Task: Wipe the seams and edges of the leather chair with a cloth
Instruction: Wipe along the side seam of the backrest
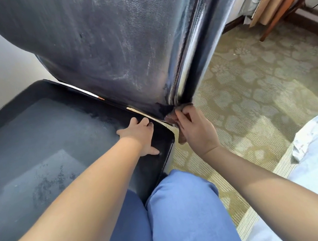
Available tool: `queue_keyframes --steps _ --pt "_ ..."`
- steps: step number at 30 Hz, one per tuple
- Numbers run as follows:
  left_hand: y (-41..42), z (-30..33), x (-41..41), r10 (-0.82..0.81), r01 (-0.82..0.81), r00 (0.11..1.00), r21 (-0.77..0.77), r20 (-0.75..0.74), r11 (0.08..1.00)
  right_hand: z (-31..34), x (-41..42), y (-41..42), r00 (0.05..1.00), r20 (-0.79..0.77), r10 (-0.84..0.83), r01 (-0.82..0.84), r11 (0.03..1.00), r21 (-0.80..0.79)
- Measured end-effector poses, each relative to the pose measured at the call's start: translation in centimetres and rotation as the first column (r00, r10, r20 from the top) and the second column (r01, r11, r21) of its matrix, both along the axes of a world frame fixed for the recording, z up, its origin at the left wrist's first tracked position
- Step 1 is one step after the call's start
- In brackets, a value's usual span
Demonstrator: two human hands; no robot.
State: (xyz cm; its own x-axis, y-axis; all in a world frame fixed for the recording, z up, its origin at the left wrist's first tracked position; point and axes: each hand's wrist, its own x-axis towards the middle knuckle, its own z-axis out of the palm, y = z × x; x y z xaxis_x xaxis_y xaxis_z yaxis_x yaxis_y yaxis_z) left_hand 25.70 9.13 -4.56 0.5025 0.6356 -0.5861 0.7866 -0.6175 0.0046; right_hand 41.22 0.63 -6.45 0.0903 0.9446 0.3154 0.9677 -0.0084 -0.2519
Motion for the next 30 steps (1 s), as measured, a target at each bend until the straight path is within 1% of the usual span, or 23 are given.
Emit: queue_keyframes --steps 3,4,5,6,7,8,9,10,11,13,15,16,18,20,21,22,23,26,27,29,30 --pt "0.2 -0.2 0.1 -0.008 0.008 1.0 0.005 -0.009 1.0 -0.8 -0.4 0.6 0.998 0.049 0.036 -0.033 0.998 -0.051" --pt "0.2 -0.3 0.1 -0.014 0.014 1.0 0.011 -0.013 1.0 -0.9 -0.7 0.7 0.999 -0.029 0.029 -0.031 0.997 -0.077" --pt "0.3 -0.3 0.1 -0.02 0.02 1.0 0.017 -0.017 1.0 -1.4 -0.6 1.1 0.997 -0.067 -0.03 0.02 0.989 -0.15" --pt "0.4 -0.3 0.2 -0.021 0.021 1.0 0.019 -0.019 1.0 -1.0 -0.8 1.2 0.983 -0.155 -0.098 0.057 0.966 -0.254" --pt "0.5 -0.3 0.3 -0.017 0.018 1.0 0.017 -0.019 1.0 -1.8 -0.7 1.2 0.973 -0.205 -0.107 0.047 0.96 -0.278" --pt "0.5 -0.3 0.4 -0.012 0.012 1.0 0.013 -0.017 1.0 -2.8 -0.4 1.2 0.979 -0.171 -0.107 0.055 0.957 -0.285" --pt "0.6 -0.3 0.5 -0.008 0.008 1.0 0.01 -0.016 1.0 -3.5 -0.2 1.3 0.959 -0.229 -0.17 0.079 0.93 -0.358" --pt "0.6 -0.4 0.6 -0.006 0.006 1.0 0.008 -0.016 1.0 -4.2 0.1 1.4 0.987 -0.078 -0.141 0.107 0.934 -0.342" --pt "0.7 -0.5 0.6 -0.005 0.006 1.0 0.007 -0.017 1.0 -5.2 0.5 1.4 0.986 -0.053 -0.157 0.128 0.927 -0.352" --pt "0.7 -0.6 0.6 -0.007 0.007 1.0 0.011 -0.017 1.0 -6.1 0.9 1.3 0.969 -0.091 -0.232 0.178 0.902 -0.394" --pt "0.6 -0.6 0.6 0.002 -0.002 1.0 0.009 -0.005 1.0 -6.1 0.8 1.1 0.979 -0.089 -0.181 0.127 0.898 -0.422" --pt "0.6 -0.6 0.6 0.007 -0.007 1.0 0.005 0.001 1.0 -6.0 0.9 1.0 0.993 -0.06 -0.101 0.069 0.915 -0.397" --pt "0.5 -0.5 0.5 0.0 0.0 1.0 0.011 0.001 1.0 -5.0 0.9 1.1 1.0 -0.006 -0.004 0.001 0.931 -0.364" --pt "0.5 -0.4 0.5 -0.003 0.003 1.0 0.016 -0.008 1.0 -3.1 0.2 1.1 0.996 -0.075 -0.048 0.023 0.95 -0.311" --pt "0.4 -0.3 0.4 0.0 0.0 1.0 0.012 -0.01 1.0 -2.1 -0.1 0.7 0.984 -0.161 -0.069 0.018 0.955 -0.296" --pt "0.4 -0.3 0.4 0.001 -0.001 1.0 0.009 -0.011 1.0 -1.8 0.2 0.6 0.989 -0.142 -0.036 0.008 0.982 -0.19" --pt "0.4 -0.4 0.3 -0.003 0.003 1.0 0.01 -0.012 1.0 -1.2 0.3 0.5 0.978 -0.204 -0.033 0.003 0.989 -0.148" --pt "0.3 -0.4 0.3 0.002 -0.002 1.0 0.014 -0.005 1.0 0.1 0.7 0.8 0.926 -0.369 -0.074 0.091 0.995 0.03" --pt "0.3 -0.3 0.3 0.009 -0.009 1.0 0.009 0.0 1.0 0.6 0.7 0.7 0.912 -0.399 -0.091 0.129 0.989 0.067" --pt "0.4 0.0 0.3 0.008 -0.008 1.0 -0.001 0.006 1.0 1.9 0.8 0.5 0.906 -0.409 -0.111 0.172 0.978 0.114" --pt "0.4 0.1 0.3 0.01 -0.01 1.0 -0.007 0.011 1.0 2.4 0.9 0.4 0.93 -0.353 -0.105 0.17 0.973 0.159"
